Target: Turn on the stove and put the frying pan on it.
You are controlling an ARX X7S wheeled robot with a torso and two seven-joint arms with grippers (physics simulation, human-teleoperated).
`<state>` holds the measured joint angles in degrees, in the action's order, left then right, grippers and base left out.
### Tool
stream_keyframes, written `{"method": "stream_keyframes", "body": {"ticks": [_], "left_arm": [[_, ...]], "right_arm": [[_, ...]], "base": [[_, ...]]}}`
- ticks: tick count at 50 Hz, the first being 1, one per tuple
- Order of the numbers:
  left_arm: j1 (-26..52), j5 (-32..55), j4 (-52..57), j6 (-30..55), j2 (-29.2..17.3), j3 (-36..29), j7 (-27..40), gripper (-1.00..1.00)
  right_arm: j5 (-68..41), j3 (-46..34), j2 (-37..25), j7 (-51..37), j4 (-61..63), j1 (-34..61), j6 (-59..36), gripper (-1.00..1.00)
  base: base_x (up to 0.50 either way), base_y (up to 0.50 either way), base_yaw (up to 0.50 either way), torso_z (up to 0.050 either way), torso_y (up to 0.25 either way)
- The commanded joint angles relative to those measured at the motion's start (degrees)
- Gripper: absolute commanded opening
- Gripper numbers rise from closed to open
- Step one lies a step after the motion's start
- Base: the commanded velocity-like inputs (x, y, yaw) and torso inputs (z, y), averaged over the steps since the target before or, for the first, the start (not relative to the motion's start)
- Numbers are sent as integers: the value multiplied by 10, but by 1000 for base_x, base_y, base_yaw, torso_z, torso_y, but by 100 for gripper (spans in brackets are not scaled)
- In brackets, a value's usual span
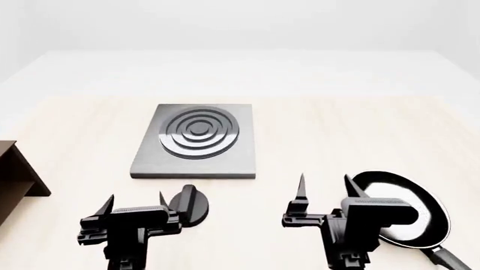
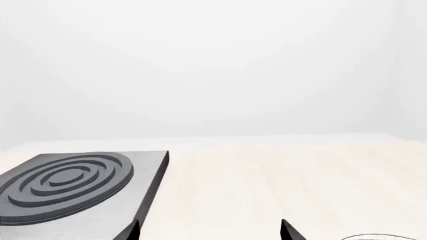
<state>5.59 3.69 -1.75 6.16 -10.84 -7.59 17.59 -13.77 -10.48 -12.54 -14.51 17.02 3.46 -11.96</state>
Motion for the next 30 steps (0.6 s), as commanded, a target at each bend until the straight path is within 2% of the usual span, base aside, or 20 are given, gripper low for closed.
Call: {"method": "stream_keyframes", "body": {"ticks": [1,19,30], "left_arm": [[-2,-18,-50,-12,6,14,0,100],[8,-35,-125,-39,24,-31,-4,100],[22,-46,-100,-23,40,-80,-26,100]], "right_arm": [[11,7,9,11,-9,-3,6,100],[7,4,3,7,-7,-5,9,100],[3,7,-4,4,-7,-10,12,100]], "base": [[0,0,0,0,0],[0,0,0,0,0],[0,0,0,0,0]]}}
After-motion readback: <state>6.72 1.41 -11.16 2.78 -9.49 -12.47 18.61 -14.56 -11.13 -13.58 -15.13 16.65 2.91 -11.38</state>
